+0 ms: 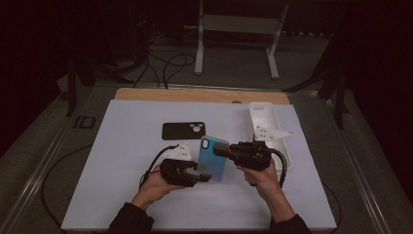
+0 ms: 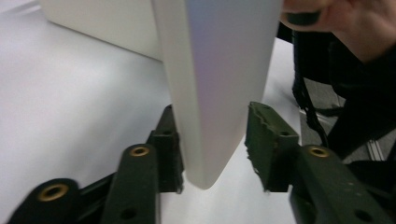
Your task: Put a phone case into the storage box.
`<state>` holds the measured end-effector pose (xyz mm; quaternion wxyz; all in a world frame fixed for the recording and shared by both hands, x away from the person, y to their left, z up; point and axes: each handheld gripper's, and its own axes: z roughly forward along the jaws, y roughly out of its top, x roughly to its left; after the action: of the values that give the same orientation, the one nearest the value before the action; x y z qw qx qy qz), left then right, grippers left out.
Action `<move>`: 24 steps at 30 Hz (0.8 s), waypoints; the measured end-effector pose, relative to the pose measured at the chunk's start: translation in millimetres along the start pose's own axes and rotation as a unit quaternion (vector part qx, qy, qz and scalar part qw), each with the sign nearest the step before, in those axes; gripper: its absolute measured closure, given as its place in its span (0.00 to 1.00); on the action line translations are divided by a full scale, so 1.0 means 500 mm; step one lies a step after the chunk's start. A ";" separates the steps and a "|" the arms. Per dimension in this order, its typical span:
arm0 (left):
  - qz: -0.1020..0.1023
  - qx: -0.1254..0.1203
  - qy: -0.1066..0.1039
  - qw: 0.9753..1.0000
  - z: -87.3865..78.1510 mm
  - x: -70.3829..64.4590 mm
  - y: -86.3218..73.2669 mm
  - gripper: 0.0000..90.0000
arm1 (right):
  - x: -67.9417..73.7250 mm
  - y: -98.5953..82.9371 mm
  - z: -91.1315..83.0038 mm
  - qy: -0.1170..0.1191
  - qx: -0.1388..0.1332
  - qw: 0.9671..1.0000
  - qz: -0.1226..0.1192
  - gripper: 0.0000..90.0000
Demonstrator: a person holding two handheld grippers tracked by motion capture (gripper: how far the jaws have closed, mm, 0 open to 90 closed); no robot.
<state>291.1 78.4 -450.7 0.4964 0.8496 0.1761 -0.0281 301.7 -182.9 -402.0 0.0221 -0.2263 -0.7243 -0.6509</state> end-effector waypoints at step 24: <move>0.012 0.000 0.043 0.999 0.004 -0.010 -0.009 0.90 | 0.007 0.001 0.006 -0.081 0.041 0.995 -0.037 0.29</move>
<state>285.1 77.3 -454.1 0.4890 0.8520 0.1868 0.0142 299.4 -179.0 -400.9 -0.0512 -0.2504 -0.7579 -0.6002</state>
